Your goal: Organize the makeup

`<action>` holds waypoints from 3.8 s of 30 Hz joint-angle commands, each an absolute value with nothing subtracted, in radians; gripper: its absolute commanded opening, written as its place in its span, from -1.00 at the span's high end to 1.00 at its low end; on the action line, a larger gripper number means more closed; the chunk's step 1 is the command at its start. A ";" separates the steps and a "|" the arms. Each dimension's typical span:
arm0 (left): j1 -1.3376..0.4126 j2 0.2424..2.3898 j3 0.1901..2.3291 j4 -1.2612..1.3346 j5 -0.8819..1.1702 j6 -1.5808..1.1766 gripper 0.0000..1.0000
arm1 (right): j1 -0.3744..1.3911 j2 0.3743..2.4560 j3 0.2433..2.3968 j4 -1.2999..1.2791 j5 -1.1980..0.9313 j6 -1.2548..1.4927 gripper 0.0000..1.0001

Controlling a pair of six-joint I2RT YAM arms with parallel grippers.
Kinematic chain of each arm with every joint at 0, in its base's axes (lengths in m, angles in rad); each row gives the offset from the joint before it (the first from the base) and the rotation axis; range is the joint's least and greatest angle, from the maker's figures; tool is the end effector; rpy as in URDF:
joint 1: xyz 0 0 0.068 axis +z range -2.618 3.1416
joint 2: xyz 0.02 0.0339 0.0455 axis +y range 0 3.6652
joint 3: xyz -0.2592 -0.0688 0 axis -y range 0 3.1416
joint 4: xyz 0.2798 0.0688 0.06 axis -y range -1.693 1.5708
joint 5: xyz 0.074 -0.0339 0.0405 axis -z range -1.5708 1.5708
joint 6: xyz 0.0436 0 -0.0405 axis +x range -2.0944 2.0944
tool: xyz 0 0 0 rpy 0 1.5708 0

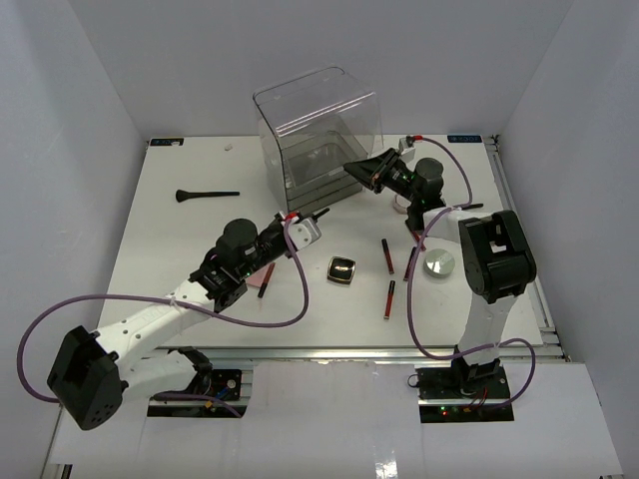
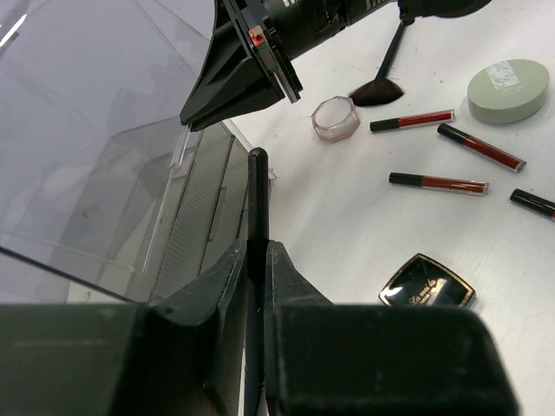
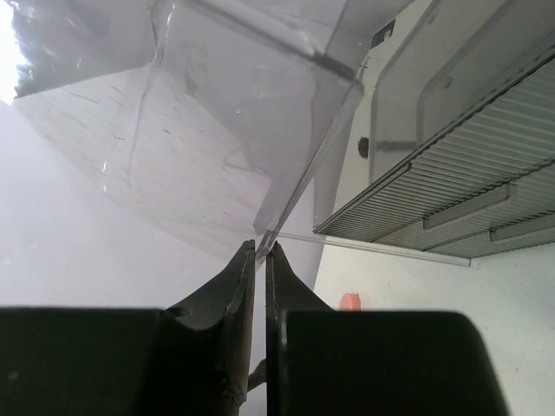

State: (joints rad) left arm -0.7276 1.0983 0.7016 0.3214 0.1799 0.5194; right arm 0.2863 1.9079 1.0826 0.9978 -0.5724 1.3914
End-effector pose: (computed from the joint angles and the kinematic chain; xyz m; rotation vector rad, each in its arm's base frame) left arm 0.2187 -0.2053 0.2827 1.0742 1.2574 -0.3067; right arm 0.4237 0.1493 0.2122 0.3620 1.6506 1.7247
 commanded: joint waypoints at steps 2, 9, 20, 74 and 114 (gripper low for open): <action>-0.735 1.206 0.773 0.410 0.189 0.650 1.00 | 0.268 1.795 1.093 1.119 -0.558 1.405 0.85; -0.736 1.366 0.875 0.428 0.217 0.793 0.96 | 0.265 1.764 1.141 1.072 -0.567 1.403 0.85; -0.735 1.563 1.039 0.457 0.207 0.875 0.92 | 0.264 1.753 1.196 1.023 -0.575 1.393 0.84; -0.660 1.916 1.250 0.661 -0.021 1.225 0.82 | 0.255 1.756 1.211 1.014 -0.588 1.396 0.85; -0.694 1.846 1.075 0.775 -0.107 1.133 -0.59 | 0.247 1.736 1.183 1.013 -0.582 1.386 0.85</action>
